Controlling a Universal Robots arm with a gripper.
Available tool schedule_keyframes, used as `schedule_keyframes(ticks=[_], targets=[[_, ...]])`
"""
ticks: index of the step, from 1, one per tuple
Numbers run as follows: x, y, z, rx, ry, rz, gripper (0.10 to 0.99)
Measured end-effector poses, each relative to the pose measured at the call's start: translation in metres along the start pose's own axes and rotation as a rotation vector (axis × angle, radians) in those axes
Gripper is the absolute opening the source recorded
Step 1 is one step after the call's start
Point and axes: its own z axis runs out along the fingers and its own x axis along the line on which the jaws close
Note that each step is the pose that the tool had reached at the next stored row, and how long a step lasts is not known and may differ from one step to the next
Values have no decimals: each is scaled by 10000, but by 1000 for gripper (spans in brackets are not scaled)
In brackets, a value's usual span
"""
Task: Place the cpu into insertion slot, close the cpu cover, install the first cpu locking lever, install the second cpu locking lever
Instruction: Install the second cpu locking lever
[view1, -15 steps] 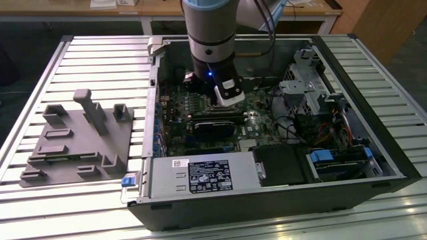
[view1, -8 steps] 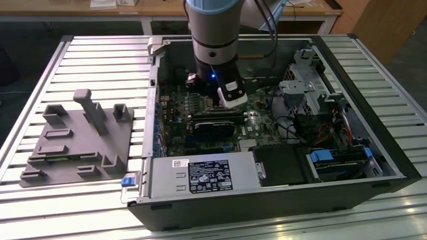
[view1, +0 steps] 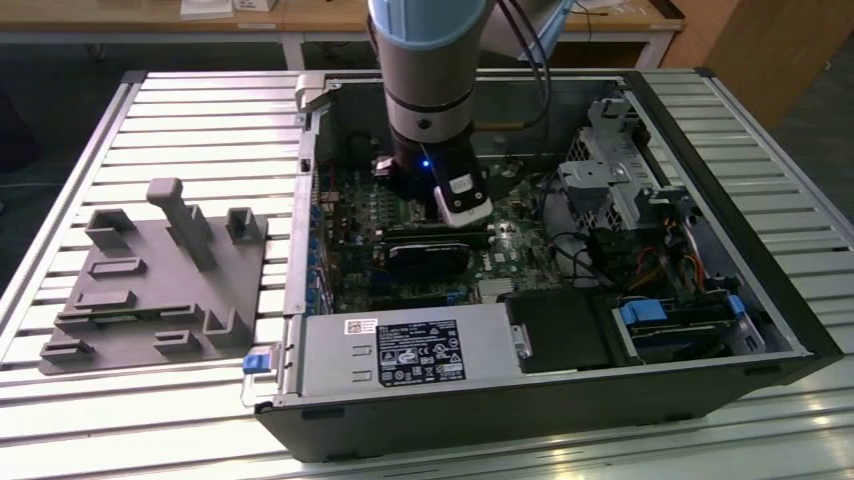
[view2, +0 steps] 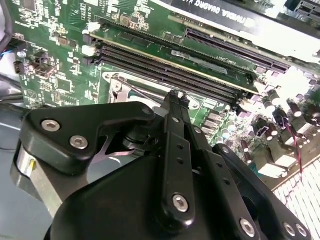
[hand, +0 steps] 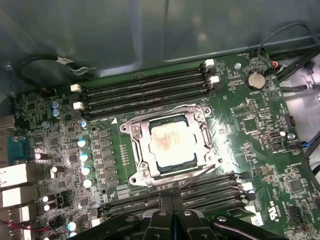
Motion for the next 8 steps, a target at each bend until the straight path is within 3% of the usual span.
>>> schedule_keyframes(ticks=[8], targets=[[74, -36, 78, -92, 22, 9, 106]])
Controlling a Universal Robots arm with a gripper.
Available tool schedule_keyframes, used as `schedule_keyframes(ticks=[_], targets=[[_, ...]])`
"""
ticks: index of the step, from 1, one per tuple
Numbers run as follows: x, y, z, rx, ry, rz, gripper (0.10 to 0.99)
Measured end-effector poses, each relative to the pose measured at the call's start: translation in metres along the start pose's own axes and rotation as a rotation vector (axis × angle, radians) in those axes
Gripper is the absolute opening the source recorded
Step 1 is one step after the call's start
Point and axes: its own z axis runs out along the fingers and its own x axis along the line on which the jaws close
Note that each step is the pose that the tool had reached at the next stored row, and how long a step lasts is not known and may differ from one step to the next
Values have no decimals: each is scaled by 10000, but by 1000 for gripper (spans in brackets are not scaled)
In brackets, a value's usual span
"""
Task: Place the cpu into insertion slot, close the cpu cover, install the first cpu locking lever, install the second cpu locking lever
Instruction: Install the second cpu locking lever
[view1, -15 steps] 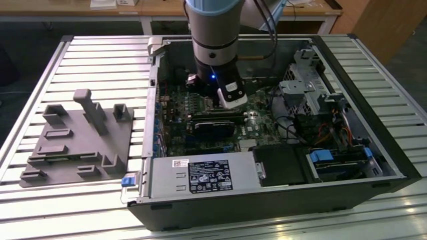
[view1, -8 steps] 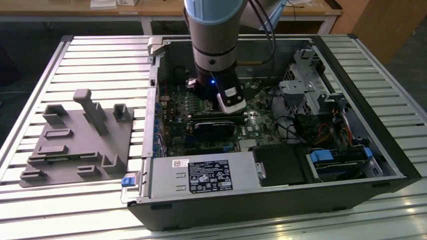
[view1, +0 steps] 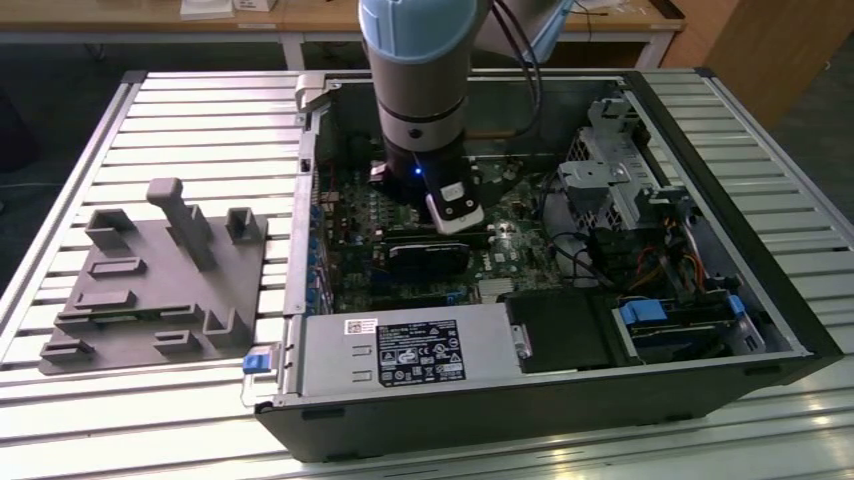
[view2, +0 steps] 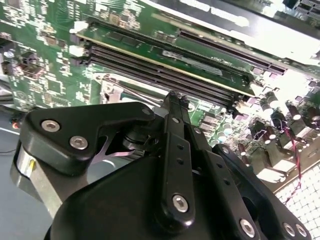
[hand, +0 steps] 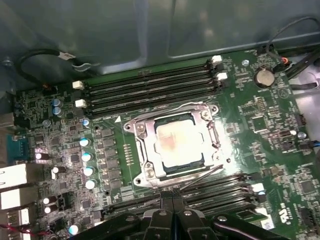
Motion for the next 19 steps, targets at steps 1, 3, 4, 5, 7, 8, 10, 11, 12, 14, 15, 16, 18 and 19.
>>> schedule_keyframes(ticks=[1, 3, 4, 5, 7, 8, 10, 11, 12, 14, 15, 16, 18, 19], targets=[[17, -6, 10, -23, 5, 2, 106], [49, -18, 28, -61, 13, 5, 106], [61, -23, 36, -85, 18, 7, 106], [72, -28, 44, -111, 24, 11, 106], [92, -37, 62, -161, 36, 16, 106], [103, -42, 72, -181, 41, 18, 106], [121, -52, 92, -219, 50, 22, 106], [130, -56, 102, -245, 56, 24, 106], [141, -60, 110, -274, 62, 26, 106], [162, -69, 123, -356, 80, 35, 106], [171, -72, 129, -404, 92, 40, 106], [179, -75, 134, -456, 103, 46, 106], [195, -82, 145, -559, 127, 55, 106], [201, -85, 152, -603, 138, 59, 106]])
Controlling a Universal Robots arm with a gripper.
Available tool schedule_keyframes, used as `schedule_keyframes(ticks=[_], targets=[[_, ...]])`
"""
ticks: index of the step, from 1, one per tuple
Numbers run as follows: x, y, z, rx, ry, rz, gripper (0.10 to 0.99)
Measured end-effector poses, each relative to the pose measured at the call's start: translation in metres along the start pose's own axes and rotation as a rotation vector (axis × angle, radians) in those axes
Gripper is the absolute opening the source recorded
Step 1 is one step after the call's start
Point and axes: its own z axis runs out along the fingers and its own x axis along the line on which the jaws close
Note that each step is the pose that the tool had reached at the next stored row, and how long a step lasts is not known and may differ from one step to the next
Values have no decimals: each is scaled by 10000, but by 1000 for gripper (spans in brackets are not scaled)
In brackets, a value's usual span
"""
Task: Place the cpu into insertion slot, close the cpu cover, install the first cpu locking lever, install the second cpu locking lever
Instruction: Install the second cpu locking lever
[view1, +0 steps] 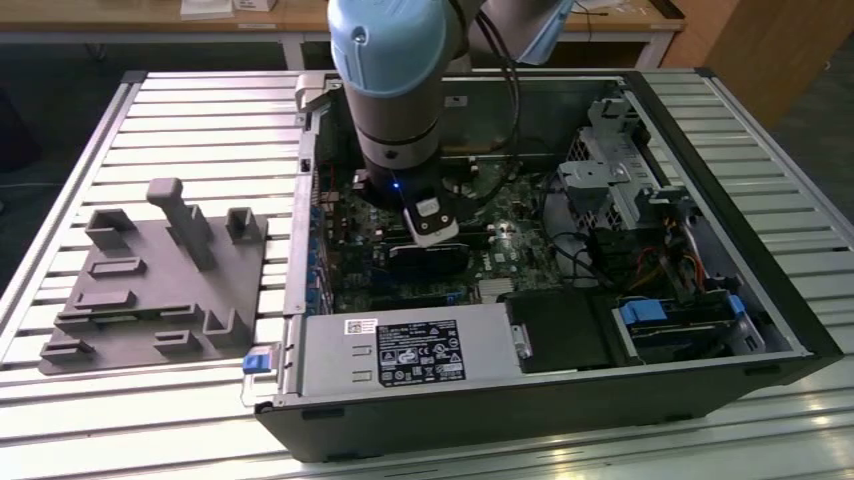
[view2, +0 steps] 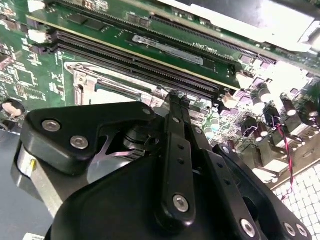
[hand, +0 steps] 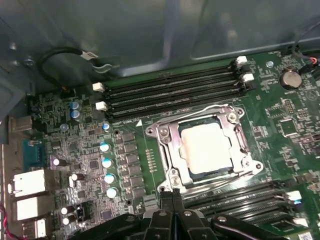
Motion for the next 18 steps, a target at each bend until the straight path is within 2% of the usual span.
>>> schedule_keyframes(ticks=[5, 8, 11, 14, 18], targets=[[7, -17, 50, -178, 40, 18, 106], [8, -22, 69, -369, 82, 36, 106], [8, -29, 96, -490, 107, 47, 106], [9, -37, 117, -570, 127, 56, 106], [9, -33, 102, -571, 130, 56, 106]])
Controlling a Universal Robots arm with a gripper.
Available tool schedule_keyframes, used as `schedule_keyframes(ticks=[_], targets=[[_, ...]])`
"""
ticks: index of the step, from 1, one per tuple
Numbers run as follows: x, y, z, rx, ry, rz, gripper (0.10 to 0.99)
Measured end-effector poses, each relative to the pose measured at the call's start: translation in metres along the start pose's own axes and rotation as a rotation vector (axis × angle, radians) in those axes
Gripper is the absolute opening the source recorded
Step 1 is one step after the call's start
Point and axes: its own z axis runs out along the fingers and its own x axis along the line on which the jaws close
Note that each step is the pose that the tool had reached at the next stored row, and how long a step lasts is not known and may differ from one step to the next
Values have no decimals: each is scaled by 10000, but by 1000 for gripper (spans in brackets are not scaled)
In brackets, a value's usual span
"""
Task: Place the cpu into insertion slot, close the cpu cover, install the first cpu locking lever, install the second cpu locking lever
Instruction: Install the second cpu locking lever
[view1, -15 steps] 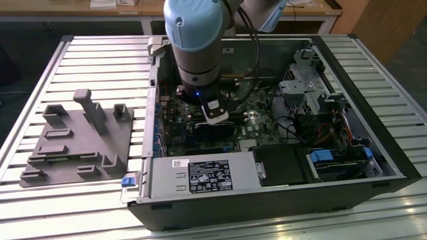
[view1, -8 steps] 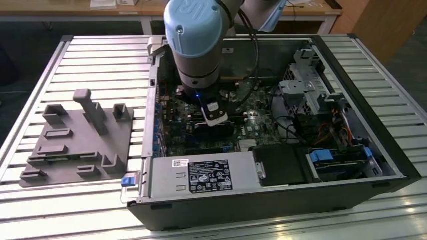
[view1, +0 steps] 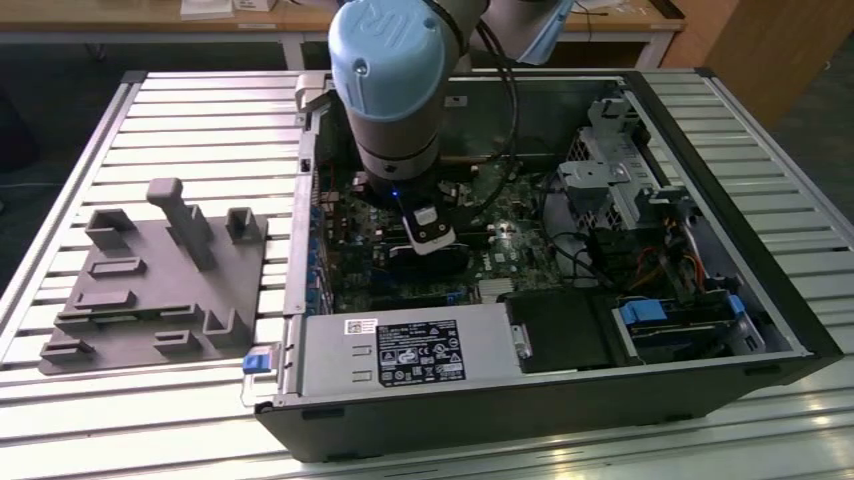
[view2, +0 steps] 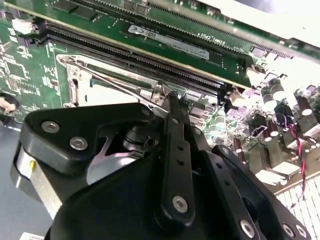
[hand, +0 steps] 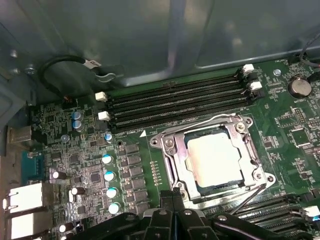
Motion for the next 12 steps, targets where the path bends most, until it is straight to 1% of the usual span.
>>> schedule_keyframes(ticks=[3, 4, 6, 7, 10, 12], targets=[[-2, 28, -74, -1, -1, 0, 106], [-3, 55, -147, 0, 0, 0, 106], [-5, 83, -223, -2, -1, 0, 106], [-6, 110, -297, -1, -1, 0, 106], [-9, 150, -403, 16, -5, -1, 106], [-12, 173, -464, 59, -15, -5, 106]])
